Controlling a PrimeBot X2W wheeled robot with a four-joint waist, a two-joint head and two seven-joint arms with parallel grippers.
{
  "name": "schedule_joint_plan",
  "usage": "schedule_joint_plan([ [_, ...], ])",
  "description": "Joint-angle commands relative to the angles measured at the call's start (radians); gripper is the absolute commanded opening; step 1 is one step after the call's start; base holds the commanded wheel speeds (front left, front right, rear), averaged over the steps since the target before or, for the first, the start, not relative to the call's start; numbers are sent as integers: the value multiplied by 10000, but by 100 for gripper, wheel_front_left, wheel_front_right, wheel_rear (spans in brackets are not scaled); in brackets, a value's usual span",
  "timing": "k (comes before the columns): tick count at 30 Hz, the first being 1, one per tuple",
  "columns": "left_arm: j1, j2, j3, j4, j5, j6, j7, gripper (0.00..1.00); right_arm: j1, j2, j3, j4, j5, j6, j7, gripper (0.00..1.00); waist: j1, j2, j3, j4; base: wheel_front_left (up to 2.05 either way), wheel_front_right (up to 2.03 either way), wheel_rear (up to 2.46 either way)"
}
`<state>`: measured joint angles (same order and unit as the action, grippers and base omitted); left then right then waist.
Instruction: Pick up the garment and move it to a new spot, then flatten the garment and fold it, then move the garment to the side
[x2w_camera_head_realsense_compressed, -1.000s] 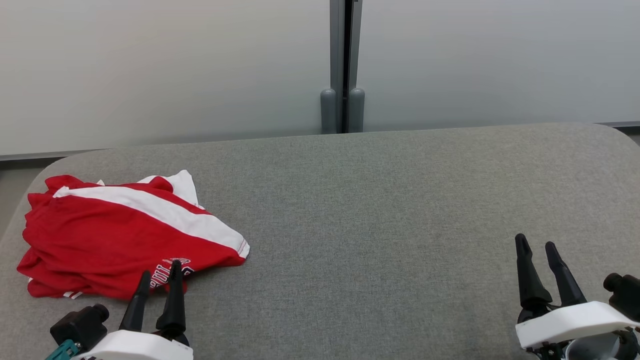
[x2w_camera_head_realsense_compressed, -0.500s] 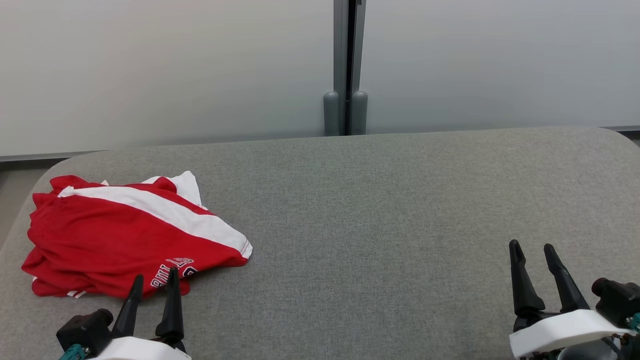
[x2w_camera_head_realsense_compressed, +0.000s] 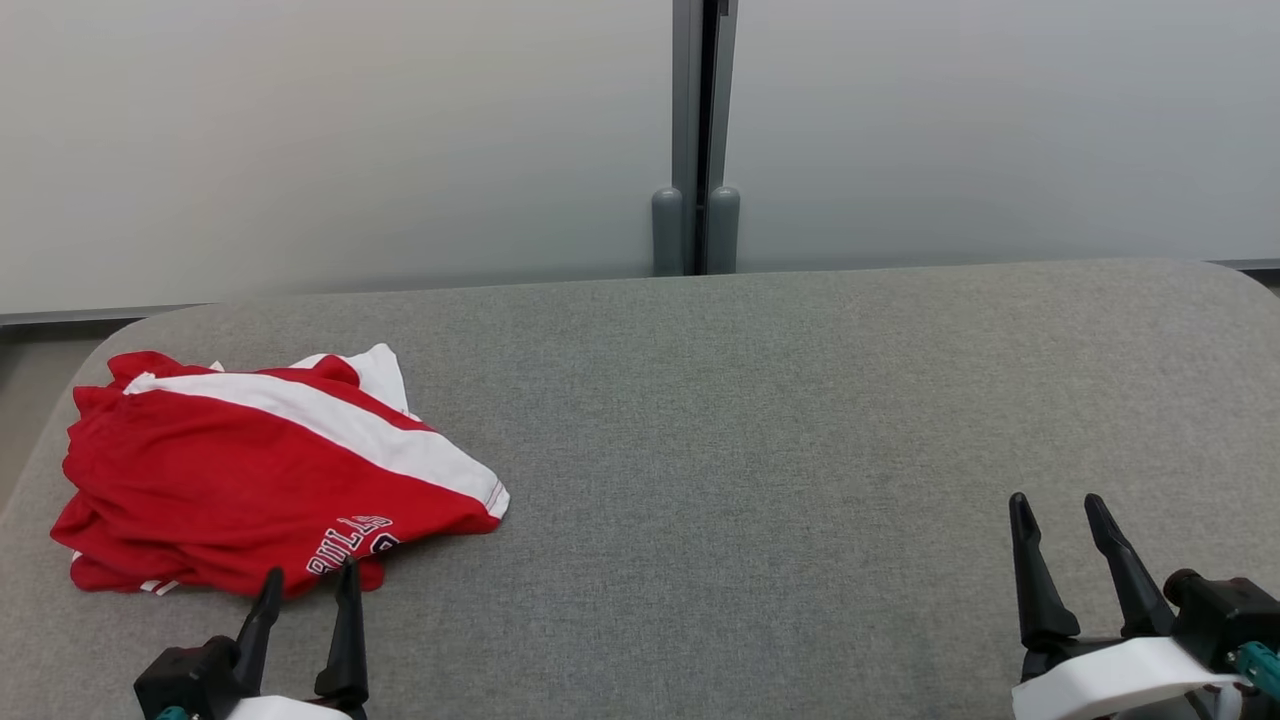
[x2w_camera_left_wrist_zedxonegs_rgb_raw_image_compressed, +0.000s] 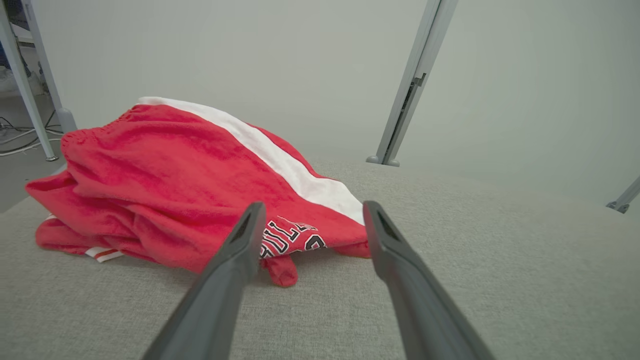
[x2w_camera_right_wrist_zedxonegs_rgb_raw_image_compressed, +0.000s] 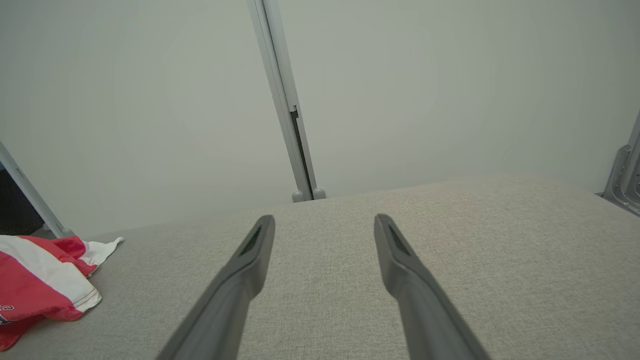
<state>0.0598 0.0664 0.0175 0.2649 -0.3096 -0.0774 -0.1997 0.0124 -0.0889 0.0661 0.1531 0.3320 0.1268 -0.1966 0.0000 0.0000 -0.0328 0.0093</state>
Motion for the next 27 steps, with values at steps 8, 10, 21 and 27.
schedule_joint_plan([
  [8, 84, 46, 141, -87, 739, 55, -220, 100, 130, -12, -29, 20, -721, 49, -255, 100, 0, 0, -9, 8, 0, 0, 0],
  [10, 90, 60, 183, -92, 901, 44, -260, 100, 159, -5, -53, 29, -857, 50, -301, 100, 0, 0, -16, 1, 0, 0, 0],
  [21, 228, 31, 395, 15, 1652, -2, -464, 100, 285, 29, -126, 91, -1475, 54, -508, 100, 0, 0, -35, -75, 0, 0, 0],
  [27, 221, -5, 377, 203, 2074, 5, -581, 100, 335, 41, -207, 246, -1693, 57, -626, 100, 0, 0, -14, -86, 0, 0, 0],
])
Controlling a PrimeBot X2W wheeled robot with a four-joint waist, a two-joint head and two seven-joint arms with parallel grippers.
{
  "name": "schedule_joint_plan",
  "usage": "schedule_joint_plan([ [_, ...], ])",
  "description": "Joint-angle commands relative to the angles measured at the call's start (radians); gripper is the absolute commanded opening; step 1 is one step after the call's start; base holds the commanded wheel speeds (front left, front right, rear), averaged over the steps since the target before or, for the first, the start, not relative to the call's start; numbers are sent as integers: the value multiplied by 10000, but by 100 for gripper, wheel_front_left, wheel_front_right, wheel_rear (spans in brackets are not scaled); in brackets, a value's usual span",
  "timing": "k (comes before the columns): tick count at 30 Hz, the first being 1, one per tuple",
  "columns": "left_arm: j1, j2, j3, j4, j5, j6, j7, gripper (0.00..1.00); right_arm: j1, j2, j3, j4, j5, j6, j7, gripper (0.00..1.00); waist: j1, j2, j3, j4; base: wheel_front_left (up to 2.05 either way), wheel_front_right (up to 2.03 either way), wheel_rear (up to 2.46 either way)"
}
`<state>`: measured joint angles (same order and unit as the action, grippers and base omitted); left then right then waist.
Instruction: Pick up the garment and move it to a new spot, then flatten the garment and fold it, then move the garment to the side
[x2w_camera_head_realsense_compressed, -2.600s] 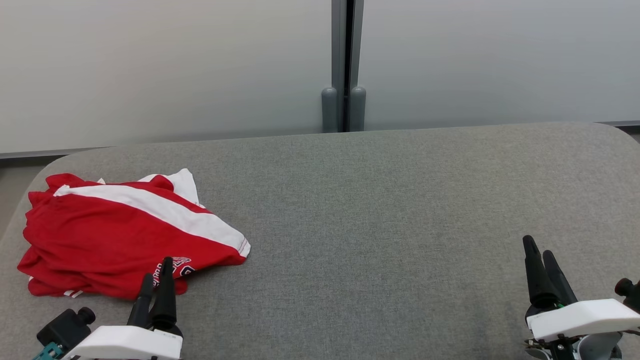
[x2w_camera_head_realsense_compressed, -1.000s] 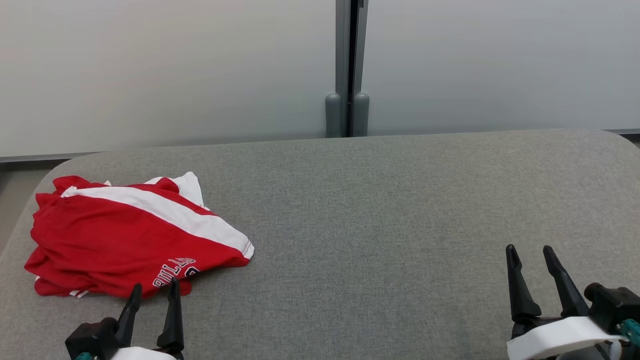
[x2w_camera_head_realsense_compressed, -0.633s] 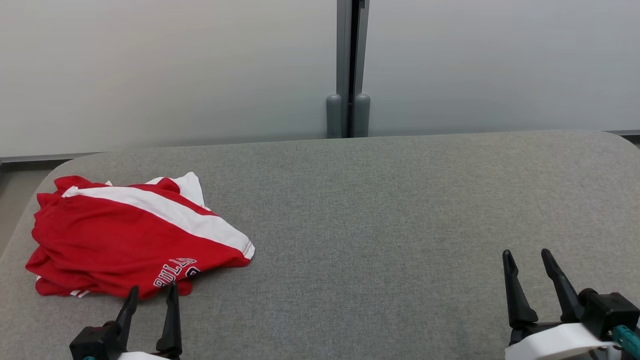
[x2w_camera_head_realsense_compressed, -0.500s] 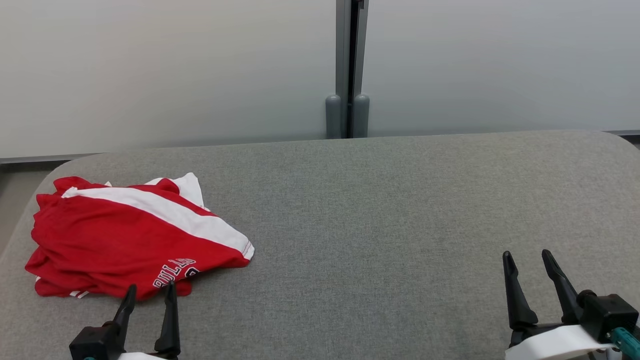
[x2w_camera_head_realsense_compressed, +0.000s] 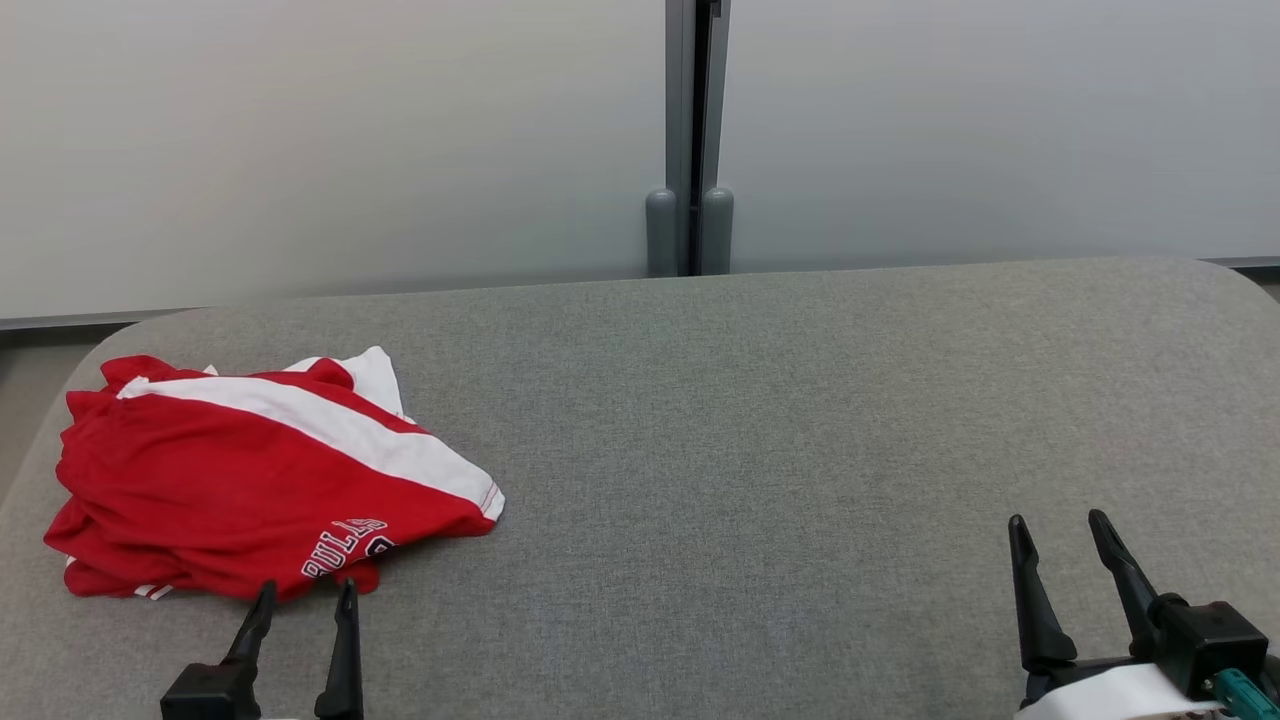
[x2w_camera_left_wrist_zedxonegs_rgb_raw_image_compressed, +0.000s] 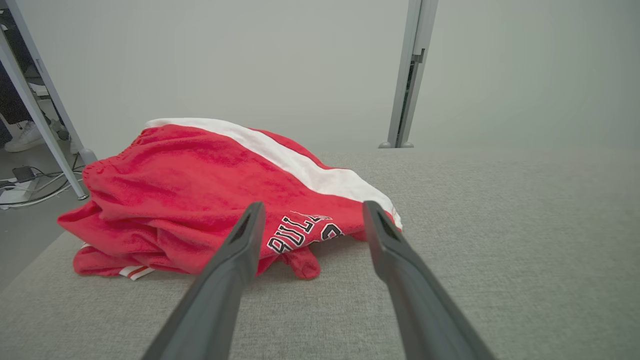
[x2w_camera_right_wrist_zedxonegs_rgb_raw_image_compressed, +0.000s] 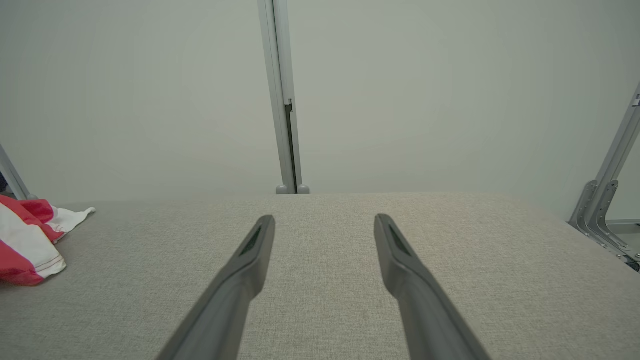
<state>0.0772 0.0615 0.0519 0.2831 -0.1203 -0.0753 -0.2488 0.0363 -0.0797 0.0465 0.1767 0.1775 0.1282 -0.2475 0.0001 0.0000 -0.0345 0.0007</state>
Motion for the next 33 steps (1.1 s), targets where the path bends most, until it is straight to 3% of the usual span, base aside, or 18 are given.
schedule_joint_plan([
  [1, 33, 40, 46, 53, 246, -16, -103, 100, 108, -55, -14, 30, -215, 44, -133, 100, -1, 0, 7, 1, 0, 0, 0],
  [6, 4, 20, 113, 156, 584, 30, -186, 100, 134, -63, -62, 146, -448, 34, -227, 100, -1, 0, 21, 16, 0, 0, 0],
  [33, -218, -70, 376, 517, 139, -285, -166, 100, 251, -86, -84, 215, -118, 34, -195, 100, -1, 0, 37, 152, 0, 0, 0],
])
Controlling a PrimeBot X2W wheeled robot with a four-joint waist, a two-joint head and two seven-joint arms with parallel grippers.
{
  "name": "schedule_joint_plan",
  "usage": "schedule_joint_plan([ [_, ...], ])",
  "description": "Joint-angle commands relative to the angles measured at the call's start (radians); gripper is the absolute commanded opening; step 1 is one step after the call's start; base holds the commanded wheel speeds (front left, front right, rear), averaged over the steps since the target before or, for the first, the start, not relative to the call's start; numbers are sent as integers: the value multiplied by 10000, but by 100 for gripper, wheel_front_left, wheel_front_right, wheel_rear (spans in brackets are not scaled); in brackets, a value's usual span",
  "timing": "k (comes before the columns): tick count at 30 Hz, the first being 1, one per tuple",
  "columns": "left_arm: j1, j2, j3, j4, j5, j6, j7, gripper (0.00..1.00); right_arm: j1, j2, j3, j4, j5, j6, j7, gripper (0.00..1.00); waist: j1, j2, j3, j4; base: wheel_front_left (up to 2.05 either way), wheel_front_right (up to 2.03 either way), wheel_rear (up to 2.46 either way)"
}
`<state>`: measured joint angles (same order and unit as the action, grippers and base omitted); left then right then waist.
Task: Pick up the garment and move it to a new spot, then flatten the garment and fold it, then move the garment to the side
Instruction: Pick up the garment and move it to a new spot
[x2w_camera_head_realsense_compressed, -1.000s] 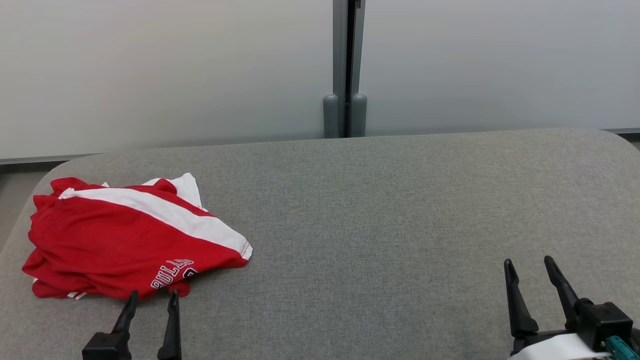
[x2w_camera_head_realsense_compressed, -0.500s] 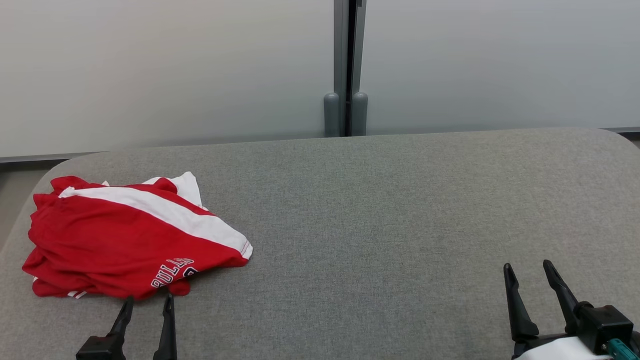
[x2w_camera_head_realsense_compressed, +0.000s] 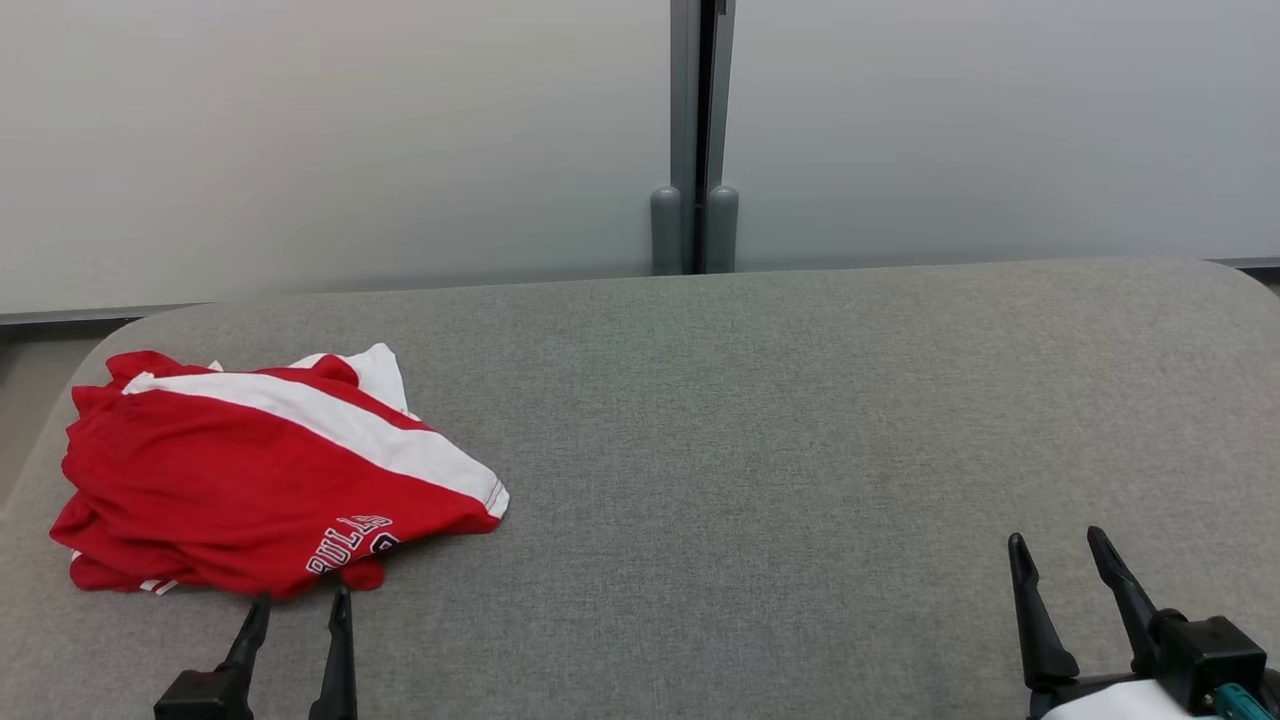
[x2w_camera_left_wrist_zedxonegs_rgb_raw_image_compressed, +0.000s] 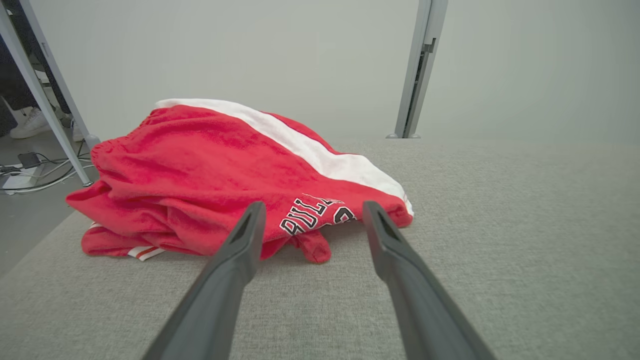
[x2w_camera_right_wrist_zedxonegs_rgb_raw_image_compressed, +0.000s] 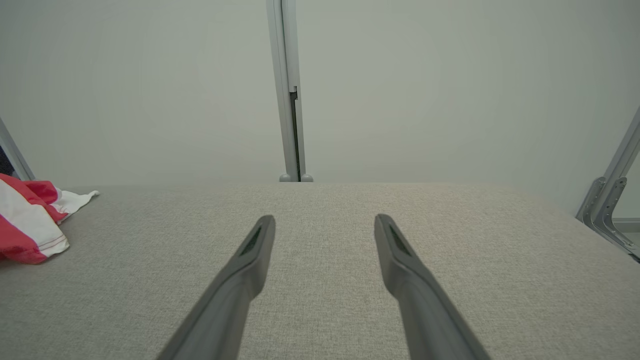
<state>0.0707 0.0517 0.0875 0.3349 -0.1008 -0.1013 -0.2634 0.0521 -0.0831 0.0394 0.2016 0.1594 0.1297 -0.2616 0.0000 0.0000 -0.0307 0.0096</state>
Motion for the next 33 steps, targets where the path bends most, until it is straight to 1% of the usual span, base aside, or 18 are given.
schedule_joint_plan([
  [1, -177, 26, 3, 4, -66, -15, -20, 100, 125, -42, 3, -40, 80, 19, -52, 100, 0, 0, 1, 160, 0, 0, 0],
  [5, -179, 19, -72, 39, -87, 33, -20, 100, 243, 5, 24, -10, 107, 19, -52, 100, 0, 0, -61, 803, 0, 0, 0],
  [12, 234, 17, 133, 54, -249, 142, -18, 100, 327, 112, 273, 11, 161, 19, -52, 100, 0, 0, -276, 2384, 0, 0, 0],
  [15, 471, 6, 285, 40, -248, 149, -18, 100, 211, 135, 516, 55, 154, 19, -52, 100, 0, 0, -353, 2955, 0, 0, 0],
  [18, 683, 9, 395, -85, -219, 153, -18, 100, 124, 144, 737, 111, 153, 19, -52, 100, 0, 0, -400, 3304, 0, 0, 0],
  [22, 693, 4, 465, -222, -267, 100, -18, 100, -10, 152, 888, 164, 193, 19, -52, 100, 0, 0, -356, 3468, 0, 0, 0],
  [26, 366, 1, 358, -242, -442, 54, -18, 100, -91, 128, 1028, 152, 171, 16, -52, 100, 0, 0, -227, 3405, 0, 0, 0],
  [29, -154, -3, -29, 35, -695, 12, -9, 100, -250, -3, 1136, 100, 178, 16, -52, 100, 0, 0, 26, 3247, 0, 0, 0],
  [31, -815, 11, -317, 290, -1041, 4, 232, 100, -389, -100, 1199, 12, 155, 16, -52, 100, 0, 0, 355, 3098, 0, 0, 0],
  [33, -1666, 3, -586, 580, -1420, 74, 699, 100, -618, -230, 1268, -110, 106, 16, -52, 100, 0, 0, 805, 2934, 0, 0, 0],
])
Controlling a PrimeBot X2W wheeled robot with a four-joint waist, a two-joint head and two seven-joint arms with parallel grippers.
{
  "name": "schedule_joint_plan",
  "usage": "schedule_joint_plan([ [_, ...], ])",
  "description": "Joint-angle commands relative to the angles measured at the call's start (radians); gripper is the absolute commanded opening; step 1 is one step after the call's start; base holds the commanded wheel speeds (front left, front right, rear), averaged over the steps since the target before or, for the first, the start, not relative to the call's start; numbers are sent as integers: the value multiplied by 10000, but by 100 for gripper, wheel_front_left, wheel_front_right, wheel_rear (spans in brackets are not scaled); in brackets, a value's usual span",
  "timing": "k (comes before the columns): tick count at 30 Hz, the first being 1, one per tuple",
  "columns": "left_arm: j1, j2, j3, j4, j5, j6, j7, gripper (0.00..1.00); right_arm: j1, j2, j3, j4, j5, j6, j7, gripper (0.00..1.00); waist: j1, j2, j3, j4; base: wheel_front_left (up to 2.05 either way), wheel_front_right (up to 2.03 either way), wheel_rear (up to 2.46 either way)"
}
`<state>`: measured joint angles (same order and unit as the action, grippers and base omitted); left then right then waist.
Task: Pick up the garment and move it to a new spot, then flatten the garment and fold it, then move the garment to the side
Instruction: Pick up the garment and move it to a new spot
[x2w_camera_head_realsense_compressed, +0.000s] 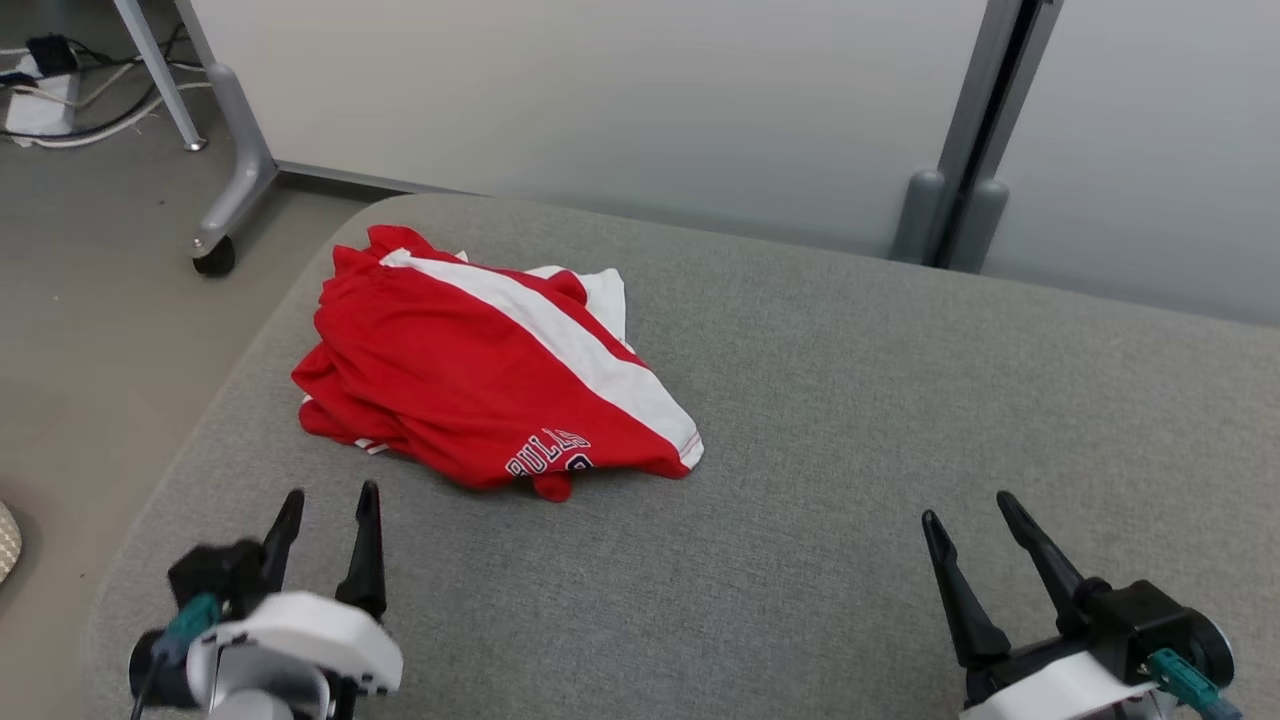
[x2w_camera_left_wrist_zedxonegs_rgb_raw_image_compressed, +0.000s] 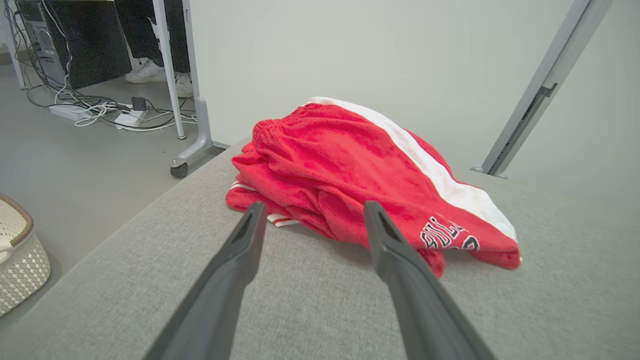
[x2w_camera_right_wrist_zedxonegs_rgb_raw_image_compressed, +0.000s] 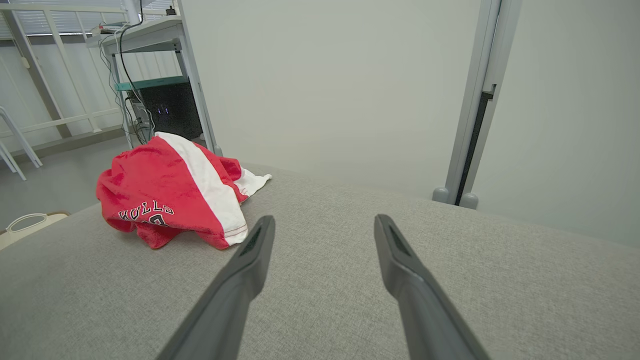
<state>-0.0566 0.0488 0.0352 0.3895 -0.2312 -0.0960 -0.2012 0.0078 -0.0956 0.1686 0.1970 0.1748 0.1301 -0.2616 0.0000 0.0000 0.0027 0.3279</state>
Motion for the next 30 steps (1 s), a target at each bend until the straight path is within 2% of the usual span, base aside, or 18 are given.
schedule_joint_plan([
  [1, -794, 27, -204, 192, -187, 115, 373, 100, -292, -168, 30, -115, -59, 12, -52, 100, 0, 0, 701, -339, 0, 0, 0],
  [7, -2989, 31, -320, 1466, -1169, 541, 2090, 100, -1067, -359, 448, -308, 14, 12, -52, 100, 0, 0, 1895, -1083, 0, 0, 0],
  [12, -4074, 140, -112, 2759, -1662, 607, 3106, 100, -1546, -244, 624, -438, 160, 12, -52, 100, 0, 0, 2488, -1568, 0, 0, 0],
  [13, -4263, 163, -24, 2999, -1787, 598, 3241, 92, -1606, -231, 694, -441, 201, 12, -52, 100, 0, 0, 2549, -1654, 0, 0, 0],
  [15, -4530, 245, 16, 3351, -1897, 463, 3277, 0, -1717, -214, 751, -458, 281, 12, -52, 100, 0, 0, 2623, -1793, 0, 0, 0],
  [19, -4575, 336, -30, 3700, -1964, 299, 3155, 0, -1685, -124, 741, -438, 346, 12, -52, 100, 0, 0, 2482, -1964, 0, 0, 0],
  [23, -4163, 294, -151, 3032, -2059, 93, 2750, 0, -1426, -49, 648, -384, 363, 12, -52, 100, 0, 0, 2185, -2004, 0, 0, 0],
  [26, -3774, 245, -393, 1827, -2112, -33, 2751, 0, -1271, -20, 611, -367, 374, 12, -52, 100, 0, 0, 1931, -2033, 0, 0, 0],
  [30, -3081, 150, -837, -574, -2194, -15, 3151, 0, -1088, 26, 546, -379, 370, 12, -52, 100, 0, 0, 1637, -2158, 0, 0, 0],
])
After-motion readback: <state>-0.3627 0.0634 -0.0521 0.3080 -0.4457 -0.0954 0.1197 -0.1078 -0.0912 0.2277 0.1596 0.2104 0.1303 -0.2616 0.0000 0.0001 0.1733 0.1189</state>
